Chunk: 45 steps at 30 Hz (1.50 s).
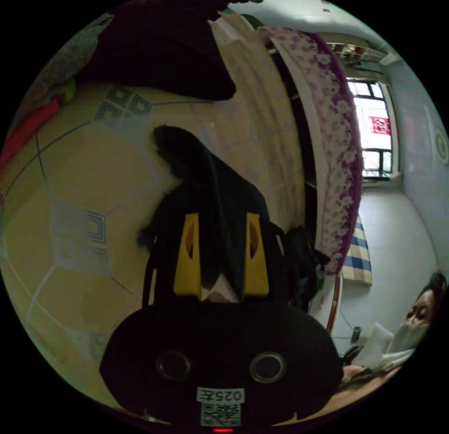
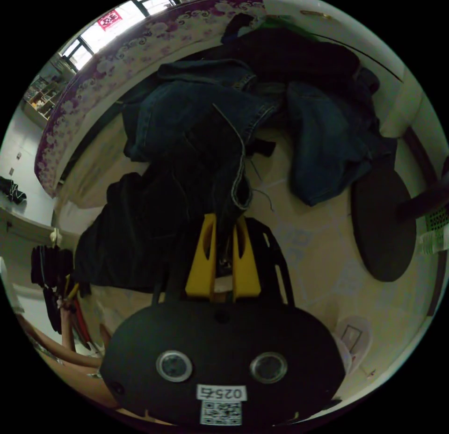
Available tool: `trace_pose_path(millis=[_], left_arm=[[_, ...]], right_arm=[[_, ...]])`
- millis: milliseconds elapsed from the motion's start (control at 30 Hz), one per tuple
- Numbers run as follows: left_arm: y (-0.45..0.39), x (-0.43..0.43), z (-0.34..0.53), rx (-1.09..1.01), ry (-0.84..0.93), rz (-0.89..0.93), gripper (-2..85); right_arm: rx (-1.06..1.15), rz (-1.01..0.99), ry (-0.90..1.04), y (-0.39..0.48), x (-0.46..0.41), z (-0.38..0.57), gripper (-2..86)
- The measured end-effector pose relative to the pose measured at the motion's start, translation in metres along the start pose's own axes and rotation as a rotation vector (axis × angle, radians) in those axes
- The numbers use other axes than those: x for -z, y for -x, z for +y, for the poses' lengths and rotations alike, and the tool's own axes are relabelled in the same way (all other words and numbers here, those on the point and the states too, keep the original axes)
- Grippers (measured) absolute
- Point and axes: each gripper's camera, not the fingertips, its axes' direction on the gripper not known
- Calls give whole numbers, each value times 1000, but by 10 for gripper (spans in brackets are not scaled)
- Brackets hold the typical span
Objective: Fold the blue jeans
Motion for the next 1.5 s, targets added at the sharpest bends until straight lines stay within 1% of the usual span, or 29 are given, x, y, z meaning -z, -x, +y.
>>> trace_pose_path(millis=[67,233,300,367,433,467,533,633,667,700,733,767,800,833,867,900,933,1000,1033,1067,1100,1133,1167,1200,1233,1300,1367,1433,1500], left_arm=[[1,11,-22,18,36,-23,101],[10,44,-70,89,20,96,88],[15,64,-90,138,-19,189,67],[19,77,-102,192,-22,281,65],[22,84,-113,229,3,259,66],[23,83,-121,212,34,224,50],[26,86,-132,190,41,185,22],[33,92,-148,245,22,291,-9],[29,100,-156,235,9,379,-13],[14,116,-163,178,-19,475,-14],[0,128,-165,106,-34,511,-14],[-35,158,-163,-56,-56,524,-14],[-71,192,-154,-210,-76,485,-14],[-87,209,-147,-293,-94,453,-14],[-109,239,-130,-416,-138,359,-14],[-112,260,-116,-436,-169,248,-13],[-107,266,-111,-419,-175,199,-13],[-51,264,-100,-308,-142,-23,-11],[-31,256,-99,-277,-120,-61,-10],[15,236,-101,-203,-40,-145,-8],[62,216,-101,-72,39,-222,-3],[81,210,-98,-50,68,-204,0],[108,215,-91,-46,-65,-32,5],[131,214,-88,46,-108,47,9],[139,213,-87,68,-127,77,13],[154,208,-87,63,-196,74,35],[165,196,-97,73,-193,134,49],[174,176,-109,72,-189,176,43],[182,142,-127,75,-170,176,5]], right_arm=[[26,15,6,8,12,-3,55],[16,15,25,18,40,-11,55],[-2,-5,27,18,54,-14,55],[-12,-15,28,18,64,-17,55],[-23,-24,28,19,73,-19,55],[-27,-26,26,20,79,-19,55],[-32,-28,25,21,87,-21,55],[-65,-46,32,19,100,-24,55],[-79,-62,37,19,106,-26,55],[-85,-81,48,19,112,-27,53],[-83,-90,54,20,115,-27,53],[-68,-107,56,23,124,-26,52],[-57,-134,38,27,137,-23,52],[-60,-149,23,28,145,-20,52],[-56,-172,-20,32,162,-15,52],[-43,-159,-55,37,179,-11,52],[-41,-142,-66,39,186,-9,52],[-50,-56,-65,36,201,-4,53],[-69,-45,-56,31,201,-3,54],[-117,-41,-34,17,197,0,55],[-180,-50,-4,1,191,1,55],[-211,-64,14,-6,189,0,55],[-251,-87,26,-16,185,-2,55],[-286,-104,39,-24,184,-4,55],[-297,-108,42,-26,184,-6,55],[-256,-80,44,-22,190,-16,56],[-197,-22,54,-15,192,-23,56],[-168,17,74,-14,190,-29,56],[-176,24,89,-24,186,-33,57]])
